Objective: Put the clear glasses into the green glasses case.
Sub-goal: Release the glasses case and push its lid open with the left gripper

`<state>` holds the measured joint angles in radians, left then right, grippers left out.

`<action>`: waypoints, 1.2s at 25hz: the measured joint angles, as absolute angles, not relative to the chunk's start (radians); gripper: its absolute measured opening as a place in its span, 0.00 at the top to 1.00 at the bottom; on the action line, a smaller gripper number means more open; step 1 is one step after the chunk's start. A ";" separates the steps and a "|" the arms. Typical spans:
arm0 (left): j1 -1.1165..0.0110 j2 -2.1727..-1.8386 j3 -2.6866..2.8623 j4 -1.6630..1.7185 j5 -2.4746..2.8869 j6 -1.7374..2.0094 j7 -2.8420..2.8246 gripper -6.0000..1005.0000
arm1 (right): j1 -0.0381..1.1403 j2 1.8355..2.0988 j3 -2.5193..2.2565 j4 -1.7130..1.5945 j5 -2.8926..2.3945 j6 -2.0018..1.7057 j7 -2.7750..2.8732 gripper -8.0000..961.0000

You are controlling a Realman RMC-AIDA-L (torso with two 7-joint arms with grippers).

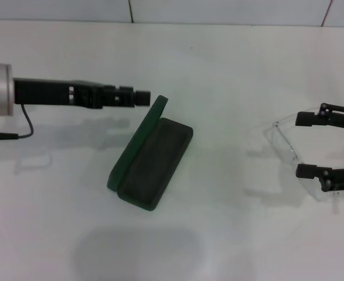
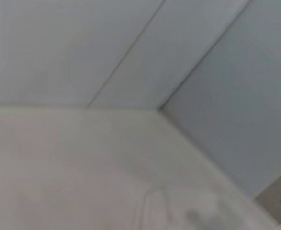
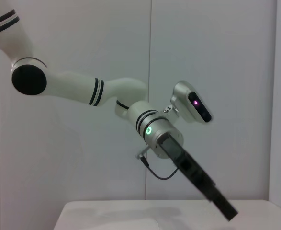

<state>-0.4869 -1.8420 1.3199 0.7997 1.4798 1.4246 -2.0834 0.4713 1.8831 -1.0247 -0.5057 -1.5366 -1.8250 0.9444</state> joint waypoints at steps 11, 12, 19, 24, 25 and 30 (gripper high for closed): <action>-0.443 -2.024 1.195 1.098 1.956 1.421 -2.304 0.24 | 0.467 1.884 -1.026 -0.506 -1.545 -1.823 0.943 0.16; -0.443 -2.036 1.193 1.115 1.990 1.417 -2.314 0.24 | 0.467 1.884 -1.026 -0.506 -1.549 -1.822 0.943 0.16; -0.443 -2.086 1.185 1.177 2.109 1.388 -2.332 0.24 | 0.468 1.886 -1.026 -0.506 -1.552 -1.811 0.942 0.17; -0.442 -2.088 1.200 1.179 2.122 1.359 -2.322 0.25 | 0.467 1.887 -1.026 -0.506 -1.552 -1.810 0.942 0.17; -0.442 -2.088 1.208 1.179 2.126 1.353 -2.320 0.25 | 0.467 1.887 -1.026 -0.506 -1.552 -1.810 0.942 0.17; -0.443 -2.088 1.259 1.184 2.132 1.340 -2.319 0.25 | 0.469 1.886 -1.026 -0.506 -1.552 -1.810 0.943 0.17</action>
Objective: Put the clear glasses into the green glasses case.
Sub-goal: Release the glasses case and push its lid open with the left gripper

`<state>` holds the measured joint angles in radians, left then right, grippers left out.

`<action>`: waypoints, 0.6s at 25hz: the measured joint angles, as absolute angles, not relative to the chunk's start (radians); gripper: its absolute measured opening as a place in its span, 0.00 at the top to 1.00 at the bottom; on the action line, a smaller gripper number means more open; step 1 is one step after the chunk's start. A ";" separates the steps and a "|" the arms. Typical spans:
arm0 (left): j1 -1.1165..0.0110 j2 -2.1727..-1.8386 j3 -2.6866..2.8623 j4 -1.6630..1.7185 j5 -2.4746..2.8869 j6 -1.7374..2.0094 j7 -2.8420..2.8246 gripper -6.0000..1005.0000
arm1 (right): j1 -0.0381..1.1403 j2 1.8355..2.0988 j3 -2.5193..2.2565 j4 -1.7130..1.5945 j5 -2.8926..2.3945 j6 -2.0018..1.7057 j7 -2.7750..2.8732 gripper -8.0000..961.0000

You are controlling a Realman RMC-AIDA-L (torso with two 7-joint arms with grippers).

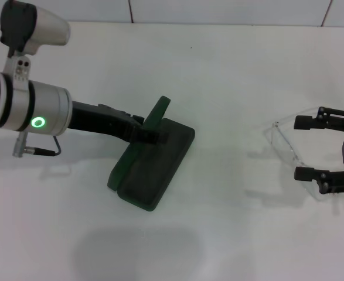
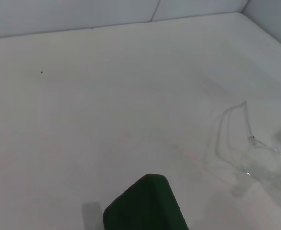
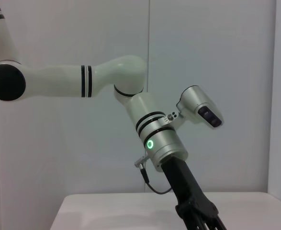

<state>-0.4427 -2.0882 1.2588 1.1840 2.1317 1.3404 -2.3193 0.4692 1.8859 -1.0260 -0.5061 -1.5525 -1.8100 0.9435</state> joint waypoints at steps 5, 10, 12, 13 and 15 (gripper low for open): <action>-0.439 -2.089 1.297 1.194 2.173 1.283 -2.348 0.26 | 0.471 1.885 -1.026 -0.506 -1.552 -1.809 0.943 0.17; -0.446 -2.089 1.304 1.194 2.193 1.266 -2.362 0.26 | 0.471 1.884 -1.026 -0.506 -1.552 -1.803 0.943 0.17; -0.449 -2.088 1.305 1.193 2.195 1.267 -2.361 0.26 | 0.472 1.884 -1.026 -0.506 -1.552 -1.800 0.943 0.17; -0.450 -2.087 1.306 1.192 2.196 1.269 -2.357 0.26 | 0.473 1.884 -1.026 -0.506 -1.552 -1.799 0.942 0.17; -0.453 -2.086 1.306 1.190 2.201 1.273 -2.349 0.30 | 0.473 1.884 -1.026 -0.506 -1.552 -1.799 0.942 0.17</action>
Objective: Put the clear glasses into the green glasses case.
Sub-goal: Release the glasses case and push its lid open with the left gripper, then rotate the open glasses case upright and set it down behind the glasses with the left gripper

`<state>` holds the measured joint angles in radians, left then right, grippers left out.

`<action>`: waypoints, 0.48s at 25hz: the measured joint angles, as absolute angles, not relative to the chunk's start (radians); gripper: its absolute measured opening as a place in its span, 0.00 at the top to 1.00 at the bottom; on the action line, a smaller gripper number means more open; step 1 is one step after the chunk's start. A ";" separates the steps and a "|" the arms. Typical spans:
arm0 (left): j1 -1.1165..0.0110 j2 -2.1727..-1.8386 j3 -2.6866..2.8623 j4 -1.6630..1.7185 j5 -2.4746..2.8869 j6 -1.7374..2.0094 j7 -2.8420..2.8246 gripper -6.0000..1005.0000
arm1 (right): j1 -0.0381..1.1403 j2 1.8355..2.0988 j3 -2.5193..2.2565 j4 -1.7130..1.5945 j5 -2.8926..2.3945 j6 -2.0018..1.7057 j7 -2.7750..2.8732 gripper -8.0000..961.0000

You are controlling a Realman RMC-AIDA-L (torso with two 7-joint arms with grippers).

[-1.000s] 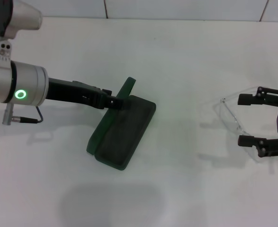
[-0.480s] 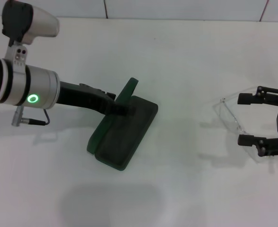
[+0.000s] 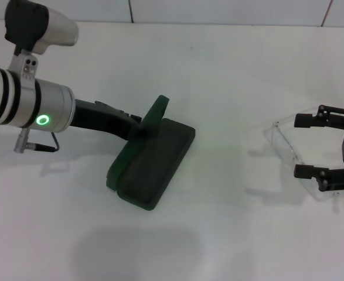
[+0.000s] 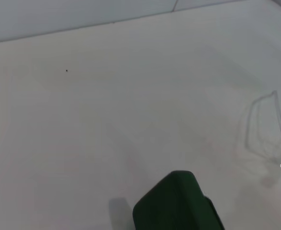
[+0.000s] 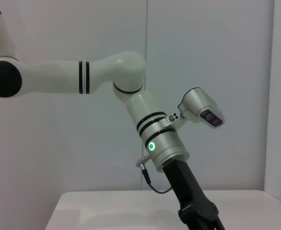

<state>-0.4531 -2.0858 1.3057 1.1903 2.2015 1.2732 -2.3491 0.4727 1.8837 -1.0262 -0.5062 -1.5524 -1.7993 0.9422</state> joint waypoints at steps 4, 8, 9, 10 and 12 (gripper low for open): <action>-0.456 -2.084 1.306 1.189 2.212 1.281 -2.339 0.43 | 0.473 1.884 -1.026 -0.506 -1.552 -1.799 0.942 0.17; -0.460 -2.082 1.307 1.194 2.222 1.295 -2.338 0.57 | 0.472 1.883 -1.026 -0.506 -1.552 -1.798 0.941 0.17; -0.463 -2.081 1.307 1.195 2.224 1.301 -2.338 0.61 | 0.472 1.882 -1.026 -0.506 -1.552 -1.797 0.941 0.17; -0.466 -2.080 1.307 1.196 2.226 1.307 -2.338 0.64 | 0.472 1.882 -1.026 -0.506 -1.552 -1.796 0.941 0.17; -0.475 -2.077 1.307 1.199 2.230 1.319 -2.338 0.69 | 0.472 1.882 -1.026 -0.506 -1.552 -1.796 0.940 0.17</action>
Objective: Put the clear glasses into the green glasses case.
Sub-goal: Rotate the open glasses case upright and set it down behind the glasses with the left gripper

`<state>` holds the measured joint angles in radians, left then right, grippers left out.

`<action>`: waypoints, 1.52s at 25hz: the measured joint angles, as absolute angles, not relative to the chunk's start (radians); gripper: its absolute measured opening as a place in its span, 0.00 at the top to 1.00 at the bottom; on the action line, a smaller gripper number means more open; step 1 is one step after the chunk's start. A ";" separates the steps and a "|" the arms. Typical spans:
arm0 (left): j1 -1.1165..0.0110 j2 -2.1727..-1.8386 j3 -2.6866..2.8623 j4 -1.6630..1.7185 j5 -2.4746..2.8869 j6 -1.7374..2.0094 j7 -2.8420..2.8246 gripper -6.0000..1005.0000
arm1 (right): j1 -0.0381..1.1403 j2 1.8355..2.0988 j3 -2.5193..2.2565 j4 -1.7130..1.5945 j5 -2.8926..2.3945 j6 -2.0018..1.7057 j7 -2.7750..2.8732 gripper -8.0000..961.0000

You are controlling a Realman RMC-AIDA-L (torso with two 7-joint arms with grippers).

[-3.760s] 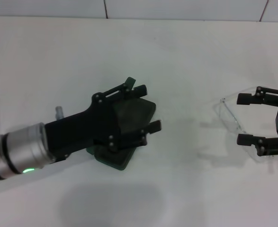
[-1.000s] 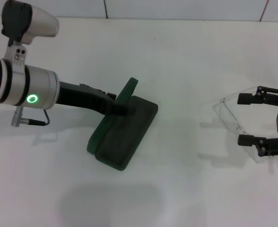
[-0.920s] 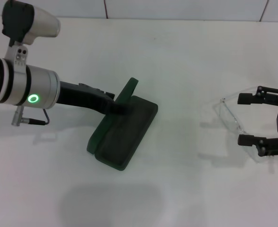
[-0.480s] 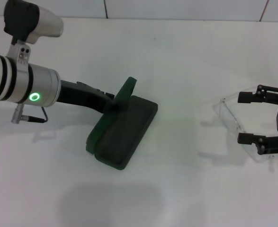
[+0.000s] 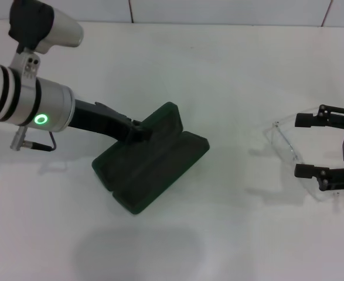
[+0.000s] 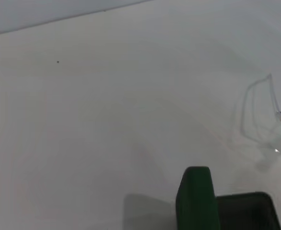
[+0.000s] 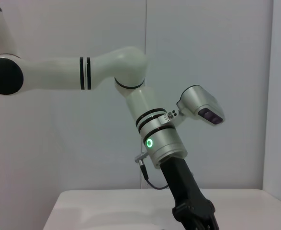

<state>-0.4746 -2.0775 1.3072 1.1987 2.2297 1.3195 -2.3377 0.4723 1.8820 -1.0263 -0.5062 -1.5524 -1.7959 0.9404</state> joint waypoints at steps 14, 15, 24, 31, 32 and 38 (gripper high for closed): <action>-0.560 -2.085 1.334 1.280 2.286 1.312 -2.224 0.78 | 0.448 1.890 -1.011 -0.506 -1.549 -1.782 0.924 0.18; -0.567 -2.086 1.355 1.280 2.286 1.301 -2.200 0.78 | 0.443 1.891 -1.011 -0.506 -1.549 -1.777 0.920 0.18; -0.623 -2.086 1.496 1.259 2.292 1.178 -2.040 0.78 | 0.393 1.903 -1.011 -0.506 -1.550 -1.771 0.853 0.18; -0.687 -2.089 1.574 1.215 2.317 1.175 -1.988 0.78 | 0.366 1.909 -1.013 -0.506 -1.551 -1.783 0.824 0.18; -0.693 -2.090 1.582 1.209 2.323 1.175 -1.988 0.78 | 0.364 1.909 -1.014 -0.506 -1.551 -1.784 0.823 0.18; -0.719 -2.090 1.630 1.184 2.337 1.157 -1.985 0.78 | 0.354 1.908 -1.017 -0.506 -1.552 -1.798 0.807 0.18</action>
<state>-0.7192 -2.0905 1.6296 1.1842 2.3370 1.1574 -1.9852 0.3536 1.9084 -1.0171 -0.5060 -1.5524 -1.7981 0.8070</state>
